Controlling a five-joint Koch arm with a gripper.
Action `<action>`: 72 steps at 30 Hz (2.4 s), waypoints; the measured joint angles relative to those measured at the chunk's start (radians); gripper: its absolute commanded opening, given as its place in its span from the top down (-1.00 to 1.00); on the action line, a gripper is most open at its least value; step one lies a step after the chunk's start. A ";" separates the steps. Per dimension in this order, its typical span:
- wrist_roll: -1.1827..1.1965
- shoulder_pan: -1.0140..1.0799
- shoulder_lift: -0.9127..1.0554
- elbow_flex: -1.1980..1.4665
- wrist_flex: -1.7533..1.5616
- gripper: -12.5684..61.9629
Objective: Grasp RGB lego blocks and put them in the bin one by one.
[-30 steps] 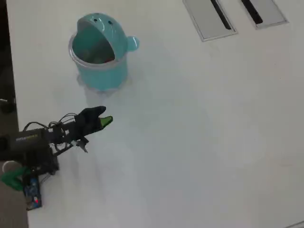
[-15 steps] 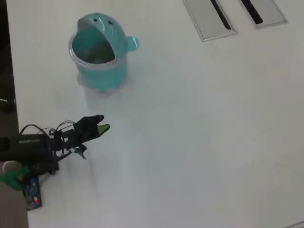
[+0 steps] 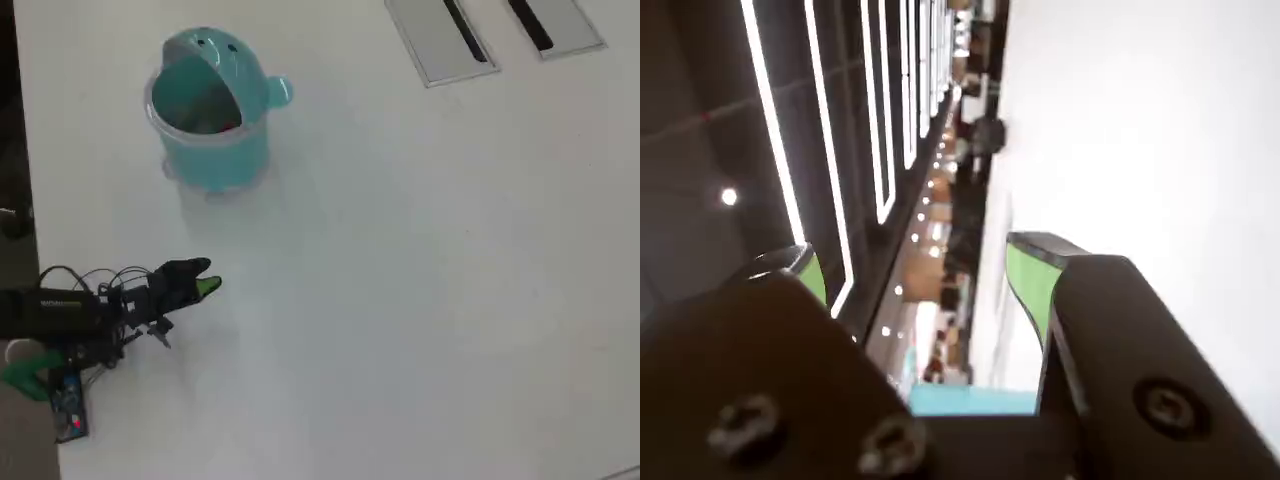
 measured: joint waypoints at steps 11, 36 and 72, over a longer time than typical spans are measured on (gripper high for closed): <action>0.000 0.012 0.000 0.089 -0.084 -0.25; 0.000 0.029 0.000 0.101 0.359 -0.29; 0.026 0.067 0.000 0.101 0.531 -0.27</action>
